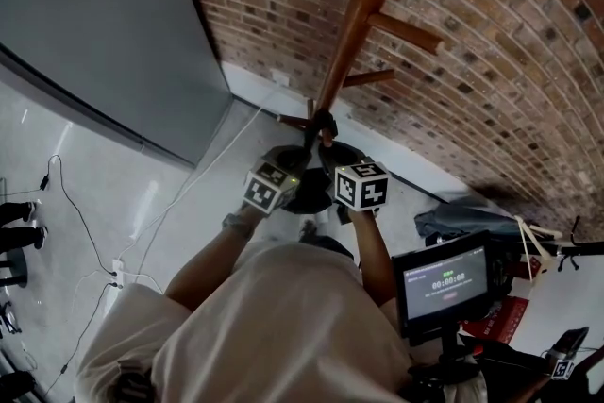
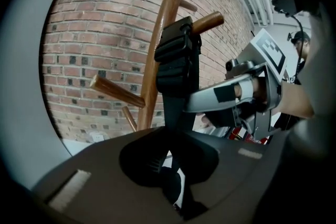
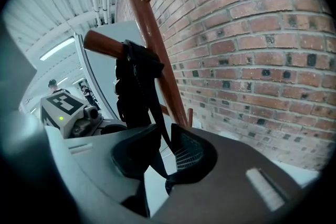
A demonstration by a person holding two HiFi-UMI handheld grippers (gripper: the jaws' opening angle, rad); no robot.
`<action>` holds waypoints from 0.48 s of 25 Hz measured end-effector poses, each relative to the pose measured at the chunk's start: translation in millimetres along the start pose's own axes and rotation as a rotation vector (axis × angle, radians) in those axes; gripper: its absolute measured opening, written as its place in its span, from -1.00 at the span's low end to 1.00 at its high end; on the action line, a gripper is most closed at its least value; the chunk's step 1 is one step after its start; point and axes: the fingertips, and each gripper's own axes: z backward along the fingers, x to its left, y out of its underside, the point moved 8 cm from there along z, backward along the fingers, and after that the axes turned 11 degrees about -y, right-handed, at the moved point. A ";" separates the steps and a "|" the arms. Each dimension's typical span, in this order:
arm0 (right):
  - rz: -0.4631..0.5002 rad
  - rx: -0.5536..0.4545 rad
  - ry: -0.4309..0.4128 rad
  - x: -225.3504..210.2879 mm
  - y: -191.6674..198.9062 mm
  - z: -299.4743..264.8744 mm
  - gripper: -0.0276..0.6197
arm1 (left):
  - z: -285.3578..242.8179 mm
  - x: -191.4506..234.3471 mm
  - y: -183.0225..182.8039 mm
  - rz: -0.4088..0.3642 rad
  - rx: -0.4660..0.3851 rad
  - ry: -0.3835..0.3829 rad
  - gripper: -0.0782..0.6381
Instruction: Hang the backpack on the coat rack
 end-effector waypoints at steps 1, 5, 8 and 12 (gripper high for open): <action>-0.002 -0.006 0.000 -0.5 -0.5 0.8 -0.72 | 0.5 0.5 0.2 0.004 -0.006 -0.002 -0.71; 0.001 -0.017 -0.003 0.1 -2.3 3.3 -0.62 | 2.5 -1.1 -0.2 0.013 -0.025 0.003 -0.54; 0.007 -0.018 -0.002 1.2 -2.6 4.1 -0.55 | 3.1 -1.9 -0.8 0.015 -0.037 -0.002 -0.47; 0.017 -0.022 0.001 3.3 -3.0 7.4 -0.50 | 3.6 2.2 3.6 0.054 -0.069 -0.014 -0.40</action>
